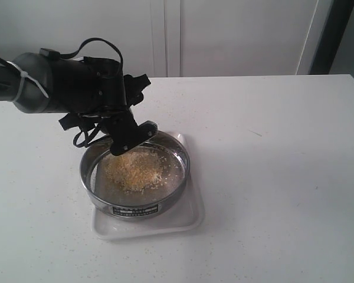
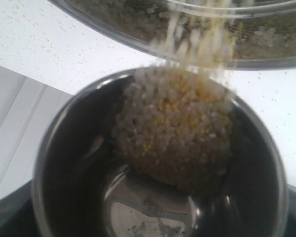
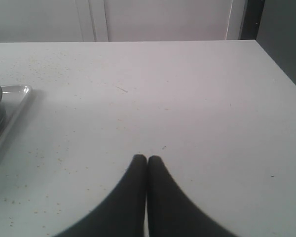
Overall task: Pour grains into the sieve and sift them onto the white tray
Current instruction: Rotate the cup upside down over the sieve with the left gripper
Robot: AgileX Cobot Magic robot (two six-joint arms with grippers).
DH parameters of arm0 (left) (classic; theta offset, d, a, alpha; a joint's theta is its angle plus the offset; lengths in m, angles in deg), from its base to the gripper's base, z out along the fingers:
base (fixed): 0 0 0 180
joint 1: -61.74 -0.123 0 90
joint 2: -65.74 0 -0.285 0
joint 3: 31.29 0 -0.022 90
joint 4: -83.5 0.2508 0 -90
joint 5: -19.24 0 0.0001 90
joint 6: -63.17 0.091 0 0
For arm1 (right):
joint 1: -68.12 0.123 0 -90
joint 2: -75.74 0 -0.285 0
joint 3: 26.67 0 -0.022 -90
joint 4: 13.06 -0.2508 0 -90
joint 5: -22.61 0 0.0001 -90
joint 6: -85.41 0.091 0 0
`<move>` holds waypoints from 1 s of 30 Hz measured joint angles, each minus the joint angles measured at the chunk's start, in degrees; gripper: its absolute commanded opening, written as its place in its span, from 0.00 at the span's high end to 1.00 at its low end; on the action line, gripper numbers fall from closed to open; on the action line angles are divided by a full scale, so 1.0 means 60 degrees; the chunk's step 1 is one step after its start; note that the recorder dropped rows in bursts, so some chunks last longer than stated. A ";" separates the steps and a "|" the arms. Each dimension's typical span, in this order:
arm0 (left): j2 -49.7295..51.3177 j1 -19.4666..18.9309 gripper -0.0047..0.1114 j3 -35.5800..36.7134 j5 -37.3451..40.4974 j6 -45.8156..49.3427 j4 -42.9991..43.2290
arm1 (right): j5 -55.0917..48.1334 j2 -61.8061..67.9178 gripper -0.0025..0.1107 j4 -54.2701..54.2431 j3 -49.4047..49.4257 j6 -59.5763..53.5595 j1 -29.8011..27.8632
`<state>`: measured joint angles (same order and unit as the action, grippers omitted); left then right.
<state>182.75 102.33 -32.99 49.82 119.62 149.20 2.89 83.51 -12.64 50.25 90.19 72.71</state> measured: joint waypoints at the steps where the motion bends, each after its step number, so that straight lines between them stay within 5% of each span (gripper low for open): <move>1: 0.0000 0.0025 0.96 0.0000 0.0040 -0.0003 0.0049 | 0.0000 0.0000 0.98 0.0000 0.0000 0.0000 0.0000; 30: 0.0000 0.0656 0.96 0.0000 0.1603 -0.0003 0.1669 | 0.0000 0.0000 0.98 0.0000 0.0000 0.0000 0.0000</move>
<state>182.75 106.27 -32.99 59.43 119.60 159.21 2.89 83.51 -12.64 50.25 90.19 72.71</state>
